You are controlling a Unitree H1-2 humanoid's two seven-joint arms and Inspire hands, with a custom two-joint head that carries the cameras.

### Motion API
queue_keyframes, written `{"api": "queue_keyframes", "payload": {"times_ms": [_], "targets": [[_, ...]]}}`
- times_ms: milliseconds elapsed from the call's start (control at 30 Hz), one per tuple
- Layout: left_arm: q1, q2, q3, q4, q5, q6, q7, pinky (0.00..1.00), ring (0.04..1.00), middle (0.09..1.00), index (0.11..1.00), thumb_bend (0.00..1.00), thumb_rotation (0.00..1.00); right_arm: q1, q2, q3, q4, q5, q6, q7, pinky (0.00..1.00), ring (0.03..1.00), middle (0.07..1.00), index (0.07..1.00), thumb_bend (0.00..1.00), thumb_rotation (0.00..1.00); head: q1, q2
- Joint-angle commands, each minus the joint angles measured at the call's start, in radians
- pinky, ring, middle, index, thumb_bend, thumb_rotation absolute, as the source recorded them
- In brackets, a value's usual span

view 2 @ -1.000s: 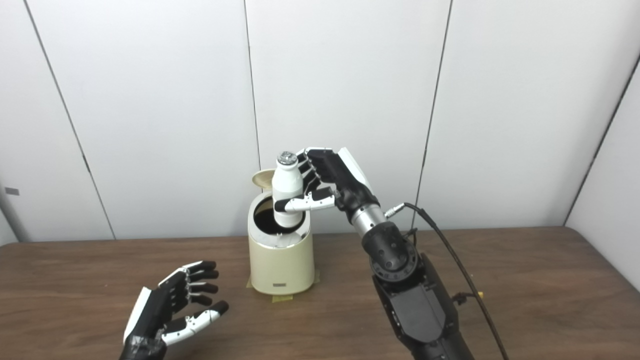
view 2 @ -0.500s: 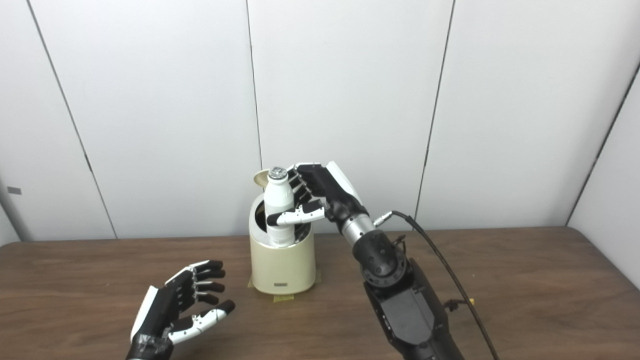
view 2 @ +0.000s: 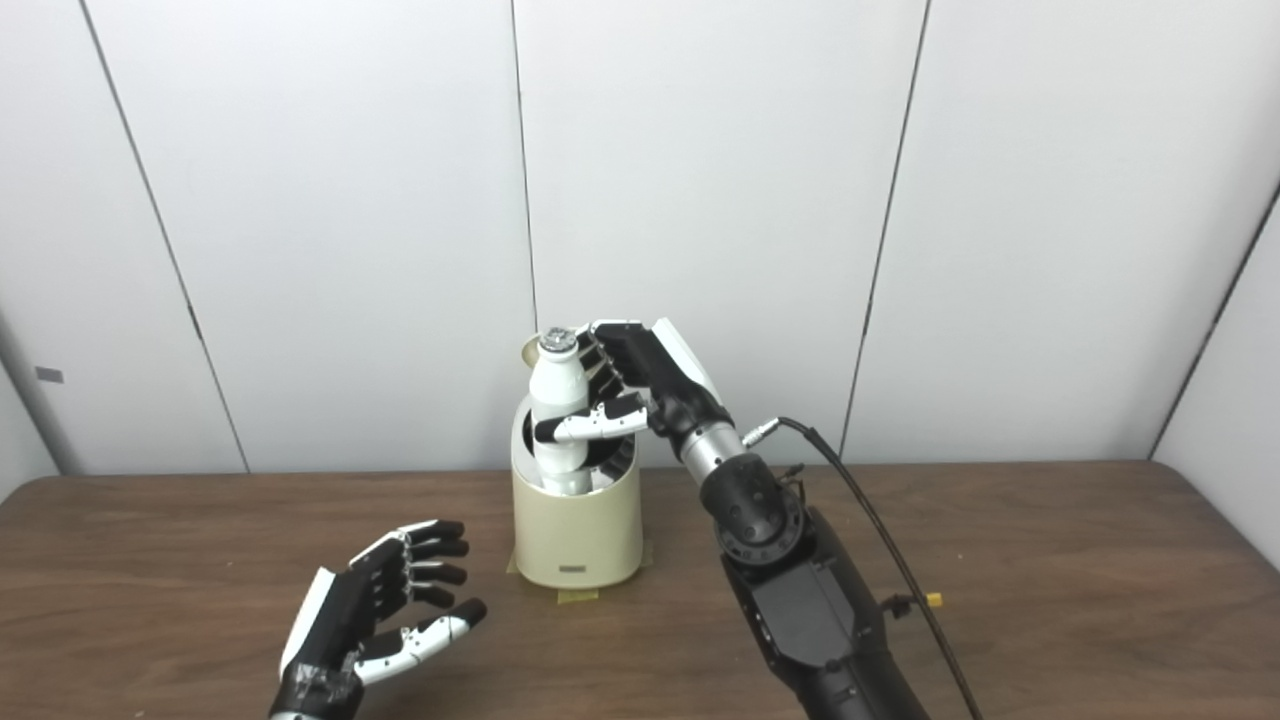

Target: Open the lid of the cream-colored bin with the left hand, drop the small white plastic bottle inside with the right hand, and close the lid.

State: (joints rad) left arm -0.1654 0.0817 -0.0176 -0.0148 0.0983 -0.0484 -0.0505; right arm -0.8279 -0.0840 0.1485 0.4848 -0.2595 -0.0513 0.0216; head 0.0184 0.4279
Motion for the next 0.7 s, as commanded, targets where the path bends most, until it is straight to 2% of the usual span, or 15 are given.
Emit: {"api": "queue_keyframes", "payload": {"times_ms": [0, 233, 500, 600, 633, 667], "targets": [[-0.040, -0.004, -0.002, -0.032, -0.003, -0.016, 0.006, 0.59, 0.649, 0.716, 0.744, 0.69, 0.07, -0.071, -0.006, -0.011, -0.003, -0.004, -0.066, -0.031, 0.33, 0.390, 0.479, 0.538, 0.51, 0.00, 0.000, 0.003], [-0.034, -0.004, -0.004, -0.042, -0.004, -0.013, 0.003, 0.58, 0.648, 0.716, 0.745, 0.69, 0.08, -0.079, -0.008, -0.011, 0.024, -0.015, -0.118, -0.061, 0.33, 0.400, 0.489, 0.541, 0.50, 0.00, -0.002, 0.010], [-0.032, -0.002, -0.005, -0.050, -0.008, -0.012, -0.001, 0.59, 0.652, 0.712, 0.742, 0.68, 0.07, -0.082, -0.012, -0.015, 0.032, -0.017, -0.138, -0.067, 0.33, 0.407, 0.495, 0.541, 0.49, 0.00, -0.005, 0.020], [-0.032, -0.001, -0.006, -0.053, -0.007, -0.009, -0.002, 0.59, 0.652, 0.711, 0.740, 0.69, 0.08, -0.079, -0.025, -0.007, 0.016, -0.011, -0.120, -0.030, 0.35, 0.421, 0.487, 0.529, 0.50, 0.00, -0.006, 0.023], [-0.032, 0.000, -0.006, -0.054, -0.005, -0.008, -0.002, 0.59, 0.652, 0.711, 0.739, 0.69, 0.08, -0.079, -0.035, 0.001, 0.009, -0.004, -0.108, 0.005, 0.36, 0.432, 0.489, 0.518, 0.50, 0.00, -0.006, 0.026], [-0.031, 0.000, -0.006, -0.056, -0.005, -0.006, -0.002, 0.59, 0.651, 0.712, 0.739, 0.69, 0.08, -0.079, -0.045, 0.011, 0.001, -0.001, -0.091, 0.041, 0.41, 0.439, 0.507, 0.501, 0.51, 0.00, -0.007, 0.026]]}}
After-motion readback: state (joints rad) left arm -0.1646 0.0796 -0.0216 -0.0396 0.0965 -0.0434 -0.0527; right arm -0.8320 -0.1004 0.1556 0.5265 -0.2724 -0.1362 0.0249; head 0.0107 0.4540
